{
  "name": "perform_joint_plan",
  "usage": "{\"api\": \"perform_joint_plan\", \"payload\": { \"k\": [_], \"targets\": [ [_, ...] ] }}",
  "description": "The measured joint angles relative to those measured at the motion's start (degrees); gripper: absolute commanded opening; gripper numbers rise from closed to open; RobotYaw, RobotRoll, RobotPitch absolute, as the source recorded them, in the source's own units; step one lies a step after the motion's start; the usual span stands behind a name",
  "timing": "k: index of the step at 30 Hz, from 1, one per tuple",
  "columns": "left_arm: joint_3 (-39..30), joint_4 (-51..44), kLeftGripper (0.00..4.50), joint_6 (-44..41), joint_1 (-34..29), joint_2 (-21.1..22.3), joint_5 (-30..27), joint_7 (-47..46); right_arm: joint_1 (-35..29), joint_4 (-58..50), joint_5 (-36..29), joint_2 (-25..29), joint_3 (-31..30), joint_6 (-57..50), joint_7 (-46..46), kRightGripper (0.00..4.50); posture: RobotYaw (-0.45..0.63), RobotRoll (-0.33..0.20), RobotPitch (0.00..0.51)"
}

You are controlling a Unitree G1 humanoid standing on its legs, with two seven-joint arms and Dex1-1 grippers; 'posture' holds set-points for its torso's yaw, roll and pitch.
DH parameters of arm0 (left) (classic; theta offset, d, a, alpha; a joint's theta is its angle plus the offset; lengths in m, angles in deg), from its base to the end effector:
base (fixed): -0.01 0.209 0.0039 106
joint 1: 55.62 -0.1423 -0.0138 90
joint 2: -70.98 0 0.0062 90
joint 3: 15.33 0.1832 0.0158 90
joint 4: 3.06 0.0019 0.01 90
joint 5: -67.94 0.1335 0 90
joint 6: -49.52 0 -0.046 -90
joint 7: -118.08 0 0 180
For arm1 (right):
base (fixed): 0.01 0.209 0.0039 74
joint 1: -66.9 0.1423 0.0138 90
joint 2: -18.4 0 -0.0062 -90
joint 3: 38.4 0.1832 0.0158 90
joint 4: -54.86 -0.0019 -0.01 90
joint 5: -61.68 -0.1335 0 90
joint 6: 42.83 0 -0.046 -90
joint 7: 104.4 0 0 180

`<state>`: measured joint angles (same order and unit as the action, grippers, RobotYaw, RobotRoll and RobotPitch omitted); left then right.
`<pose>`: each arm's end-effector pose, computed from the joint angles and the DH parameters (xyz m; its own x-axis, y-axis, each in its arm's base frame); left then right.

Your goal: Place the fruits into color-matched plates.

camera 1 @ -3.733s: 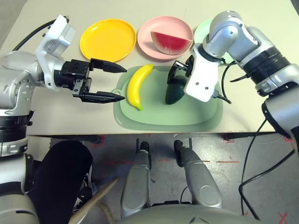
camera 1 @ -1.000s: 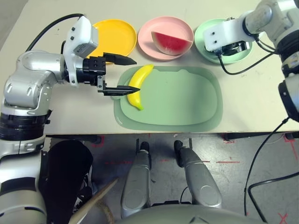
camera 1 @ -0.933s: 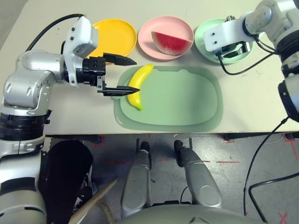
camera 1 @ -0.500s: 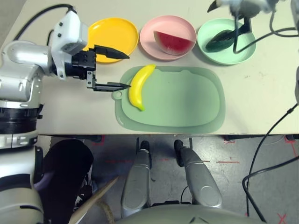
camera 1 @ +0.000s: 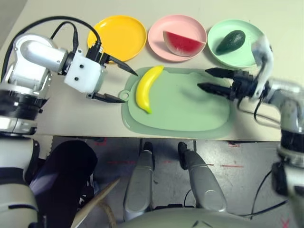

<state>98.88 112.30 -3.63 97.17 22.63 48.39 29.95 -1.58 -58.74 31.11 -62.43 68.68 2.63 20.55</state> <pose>0.2857 0.2395 0.3207 0.2098 -0.7251 -0.6559 0.4613 -0.5181 0.7203 0.2280 -0.2255 0.1914 0.5182 0.8511 0.0838 -0.8517 0.5225 -0.0406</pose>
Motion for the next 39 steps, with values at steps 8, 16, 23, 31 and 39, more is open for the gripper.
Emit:
{"api": "perform_joint_plan", "payload": {
  "k": [8, 16, 23, 31, 39],
  "targets": [
    [11.2, 7.1, 4.50, 10.3, 7.4, -1.7, 0.5, 0.0, -11.8, 0.3, 3.4, 2.4, -0.9, 25.5, -4.5, 4.49, -0.05, 0.000, 0.431],
    [19.6, 16.9, 4.50, 21.8, 15.4, -8.8, 1.8, 0.0, -19.5, 5.2, 9.1, 1.9, -5.1, 45.7, -4.6, 4.49, -0.06, 0.000, 0.411],
    [26.1, 26.6, 4.50, 31.6, 21.5, -14.4, 5.9, 0.0, -22.5, 3.9, 9.0, 1.9, -7.4, 48.3, -1.2, 4.49, -0.06, 0.000, 0.396],
    [30.3, 29.8, 4.50, 35.3, 23.6, -19.8, 6.5, 0.1, -26.9, 2.1, 8.8, 4.1, -8.8, 49.3, -0.6, 4.49, -0.09, 0.000, 0.382],
    [30.7, 33.0, 2.87, 35.3, 24.0, -21.0, 8.9, 0.1, -28.1, 0.6, 8.6, 4.9, -9.5, 49.5, 0.5, 4.50, -0.09, 0.000, 0.390]
  ]
}}
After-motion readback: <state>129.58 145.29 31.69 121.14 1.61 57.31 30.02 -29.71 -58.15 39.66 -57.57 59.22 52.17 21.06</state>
